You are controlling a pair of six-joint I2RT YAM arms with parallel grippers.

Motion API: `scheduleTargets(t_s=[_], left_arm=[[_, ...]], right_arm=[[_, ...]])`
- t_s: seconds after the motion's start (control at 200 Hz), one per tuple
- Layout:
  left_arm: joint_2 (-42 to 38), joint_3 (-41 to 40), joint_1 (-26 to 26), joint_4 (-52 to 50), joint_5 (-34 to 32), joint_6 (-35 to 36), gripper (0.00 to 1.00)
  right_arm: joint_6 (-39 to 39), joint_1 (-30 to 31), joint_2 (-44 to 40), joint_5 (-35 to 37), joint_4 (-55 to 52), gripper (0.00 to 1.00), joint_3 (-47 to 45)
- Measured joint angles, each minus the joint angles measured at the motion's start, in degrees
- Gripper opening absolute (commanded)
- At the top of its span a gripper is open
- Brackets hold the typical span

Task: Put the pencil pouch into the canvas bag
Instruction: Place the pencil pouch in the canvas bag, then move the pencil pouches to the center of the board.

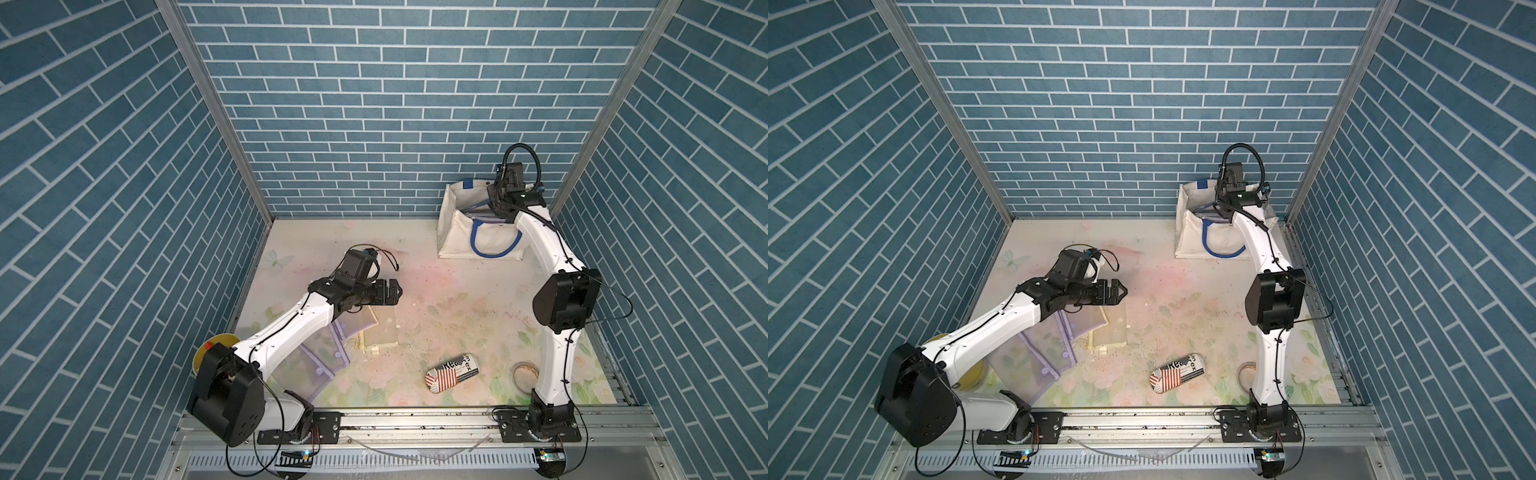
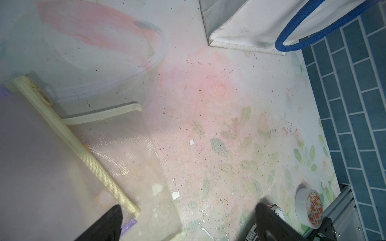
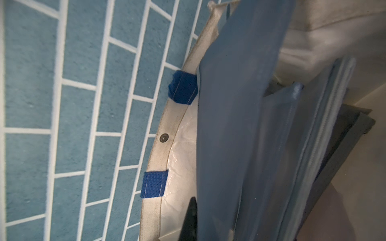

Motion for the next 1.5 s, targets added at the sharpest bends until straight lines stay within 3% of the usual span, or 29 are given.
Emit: scheduleTargets(t_s=[0.205, 0.41, 0.495, 0.735, 0.975, 1.215, 1.35, 1.5], left_arm=[[0.0, -1.4, 0.0, 0.4, 0.0, 0.0, 0.99], [0.0, -1.5, 0.0, 0.7, -0.1, 0.0, 0.99], [0.0, -1.5, 0.0, 0.9, -0.1, 0.0, 0.99], [0.0, -1.6, 0.4, 1.0, 0.1, -0.1, 0.99], [0.7, -7.1, 7.9, 3.1, 4.6, -2.5, 0.99], [0.8, -10.6, 16.2, 2.7, 6.8, -4.7, 0.99], [0.7, -12.2, 21.5, 2.3, 6.7, -6.2, 0.99], [0.6, -17.0, 27.4, 2.6, 7.6, -8.3, 0.97]], right_arm=[[1.1, 0.4, 0.0, -0.1, 0.7, 0.27, -3.2], [1.6, 0.6, -0.8, 0.3, 0.9, 0.58, -3.2], [1.2, 0.7, -1.5, 0.4, 1.0, 0.65, -3.2], [-3.7, 0.6, -4.1, -0.9, 1.2, 0.69, -3.1], [-22.1, 2.2, -4.4, -11.8, -0.3, 0.67, 0.5], [-37.9, 13.9, -4.4, -22.1, -8.7, 0.65, 2.8], [-39.5, 19.6, -4.0, -29.0, -9.4, 0.64, -0.9], [-39.3, 22.7, 2.6, -38.7, -7.7, 0.64, -1.3]])
